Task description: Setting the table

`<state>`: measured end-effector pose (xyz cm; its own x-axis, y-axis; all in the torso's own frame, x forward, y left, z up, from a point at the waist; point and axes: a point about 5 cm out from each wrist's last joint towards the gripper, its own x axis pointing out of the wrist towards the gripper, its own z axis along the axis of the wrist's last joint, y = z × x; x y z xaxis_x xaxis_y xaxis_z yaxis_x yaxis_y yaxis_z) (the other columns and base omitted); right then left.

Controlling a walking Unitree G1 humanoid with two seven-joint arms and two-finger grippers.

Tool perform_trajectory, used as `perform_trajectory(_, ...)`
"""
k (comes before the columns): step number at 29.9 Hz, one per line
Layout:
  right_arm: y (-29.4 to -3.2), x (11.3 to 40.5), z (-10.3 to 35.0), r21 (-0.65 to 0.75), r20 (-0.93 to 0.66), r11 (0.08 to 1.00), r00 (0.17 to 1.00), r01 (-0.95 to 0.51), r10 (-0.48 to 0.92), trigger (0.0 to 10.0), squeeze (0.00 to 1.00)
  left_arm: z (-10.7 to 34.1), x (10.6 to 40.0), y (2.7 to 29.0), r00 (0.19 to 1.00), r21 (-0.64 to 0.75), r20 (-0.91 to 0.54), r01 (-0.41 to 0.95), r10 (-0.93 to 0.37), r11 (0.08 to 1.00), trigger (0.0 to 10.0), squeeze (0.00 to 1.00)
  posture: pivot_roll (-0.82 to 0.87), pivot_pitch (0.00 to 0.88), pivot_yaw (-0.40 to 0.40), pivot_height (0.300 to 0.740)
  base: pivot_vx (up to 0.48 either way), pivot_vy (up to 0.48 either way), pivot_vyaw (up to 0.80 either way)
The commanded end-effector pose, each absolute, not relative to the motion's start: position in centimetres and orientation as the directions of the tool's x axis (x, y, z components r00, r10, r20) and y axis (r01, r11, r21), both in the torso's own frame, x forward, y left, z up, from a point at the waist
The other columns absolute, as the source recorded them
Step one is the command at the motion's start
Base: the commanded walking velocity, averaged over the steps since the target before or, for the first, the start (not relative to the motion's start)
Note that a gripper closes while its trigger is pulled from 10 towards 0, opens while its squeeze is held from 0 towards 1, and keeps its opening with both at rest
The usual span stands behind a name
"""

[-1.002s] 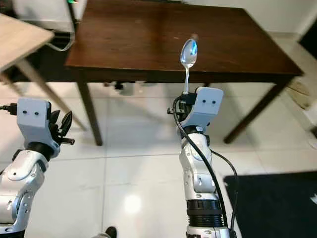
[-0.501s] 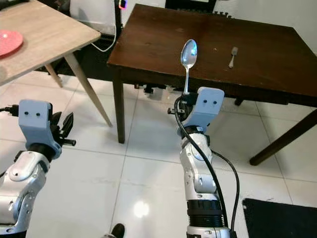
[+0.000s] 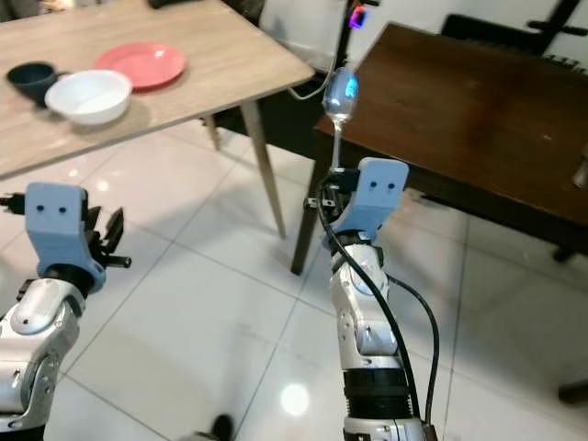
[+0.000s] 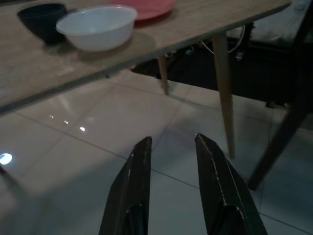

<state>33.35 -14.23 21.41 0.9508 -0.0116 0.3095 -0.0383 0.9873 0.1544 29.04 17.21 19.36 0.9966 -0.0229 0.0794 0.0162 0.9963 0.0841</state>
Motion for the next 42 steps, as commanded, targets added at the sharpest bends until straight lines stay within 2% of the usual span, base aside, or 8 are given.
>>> perform_trajectory(1, -14.33, 33.22, 21.21, 0.165, 0.302, 0.986, 0.953, -0.036, -0.016, 10.0, 0.00, 18.90, 28.98, 17.42, 0.999, 0.094, 0.053, 0.002, -0.007, 0.996, 10.0, 0.00, 0.11, 0.090, 0.008, 0.740, 0.000, 0.000, 0.79)
perform_trajectory(28, -14.35, 33.10, 21.14, 0.168, 0.300, 0.985, 0.954, -0.034, -0.018, 10.0, 0.00, 18.66, 29.02, 17.61, 0.999, 0.103, 0.039, -0.023, 0.019, 0.994, 10.0, 0.00, 0.11, 0.096, 0.007, 0.740, 0.000, 0.000, 0.79)
perform_trajectory(42, -14.32, 33.04, 21.36, 0.178, 0.312, 0.984, 0.950, -0.032, -0.026, 10.0, 0.00, 18.50, 29.07, 18.03, 0.998, 0.106, 0.032, -0.049, 0.046, 0.993, 10.0, 0.00, 0.11, 0.097, 0.006, 0.740, 0.450, 0.000, 0.00)
